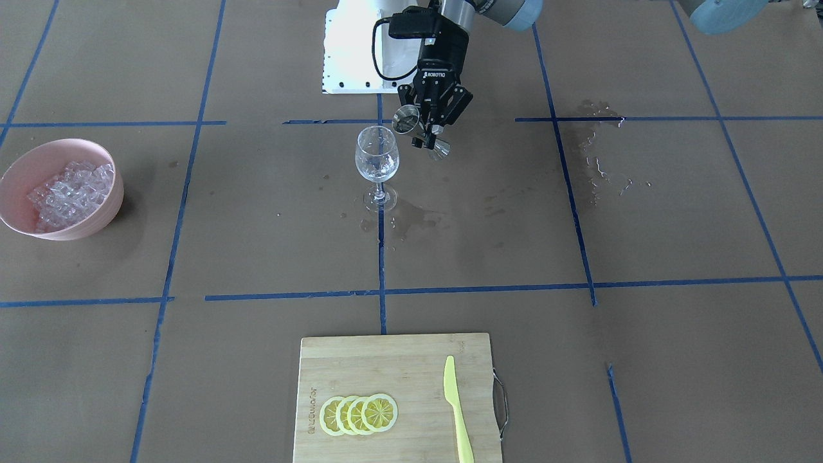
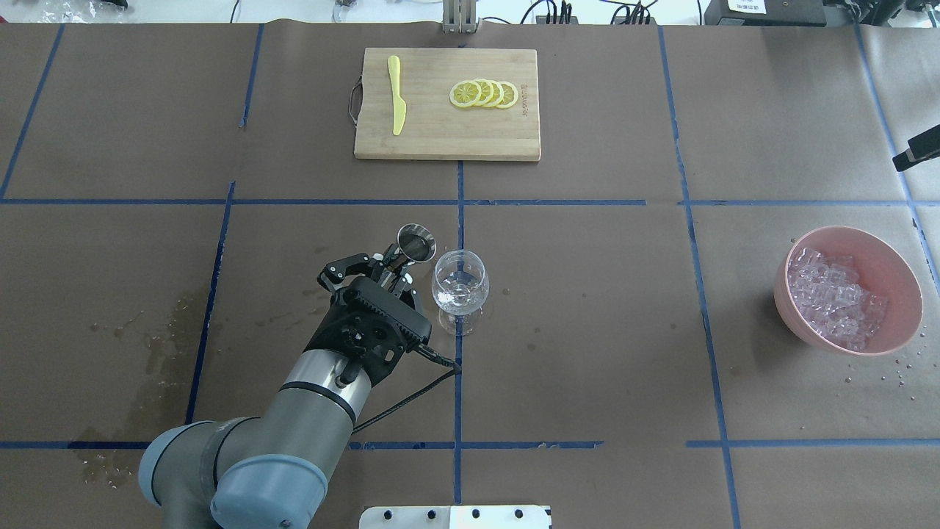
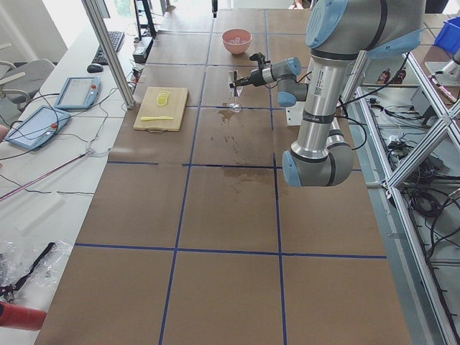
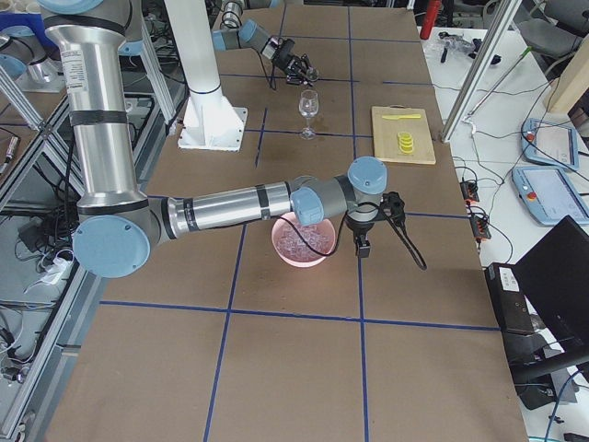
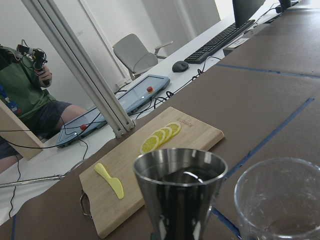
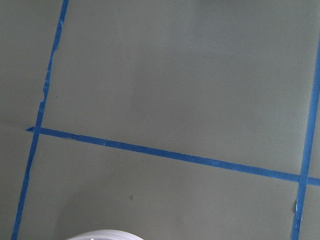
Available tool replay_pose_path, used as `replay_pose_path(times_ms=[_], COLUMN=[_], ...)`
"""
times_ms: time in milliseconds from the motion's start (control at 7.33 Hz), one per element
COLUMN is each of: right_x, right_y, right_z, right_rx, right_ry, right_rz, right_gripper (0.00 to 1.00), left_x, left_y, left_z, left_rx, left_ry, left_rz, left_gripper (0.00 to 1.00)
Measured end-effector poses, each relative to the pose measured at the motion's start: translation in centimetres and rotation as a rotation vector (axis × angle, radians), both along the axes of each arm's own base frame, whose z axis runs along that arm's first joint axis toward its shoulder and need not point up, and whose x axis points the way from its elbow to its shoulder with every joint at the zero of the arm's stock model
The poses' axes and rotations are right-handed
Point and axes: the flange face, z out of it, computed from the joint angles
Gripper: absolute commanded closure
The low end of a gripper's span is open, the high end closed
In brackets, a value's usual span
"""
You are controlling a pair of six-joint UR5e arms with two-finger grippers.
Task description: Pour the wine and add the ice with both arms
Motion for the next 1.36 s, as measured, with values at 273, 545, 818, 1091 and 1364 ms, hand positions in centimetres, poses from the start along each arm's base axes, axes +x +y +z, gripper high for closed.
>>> replay_pose_path(times_ms=[273, 545, 818, 1091, 1364], right_x=[0.0, 0.0, 0.0, 0.0, 0.1], right_y=[0.1, 0.2, 0.2, 0.2, 0.3], right_z=[0.1, 0.4, 0.5, 0.7, 0.7], right_rx=[-0.003, -0.007, -0.010, -0.013, -0.014], right_ry=[0.001, 0.001, 0.002, 0.003, 0.003], right_rz=[0.000, 0.000, 0.000, 0.000, 0.000], right_gripper=[0.00, 0.00, 0.00, 0.00, 0.00], left_x=[-0.4, -1.2, -1.2, -1.4, -1.5], left_y=[-0.4, -0.8, -1.3, -2.9, -3.9], left_z=[-0.5, -1.3, -2.1, -3.6, -4.7], left_rx=[0.021, 0.048, 0.078, 0.103, 0.100], left_ry=[-0.141, -0.207, -0.300, -0.424, -0.527], left_rz=[0.059, 0.096, 0.139, 0.206, 0.260], left_gripper=[1.00, 1.00, 1.00, 1.00, 1.00])
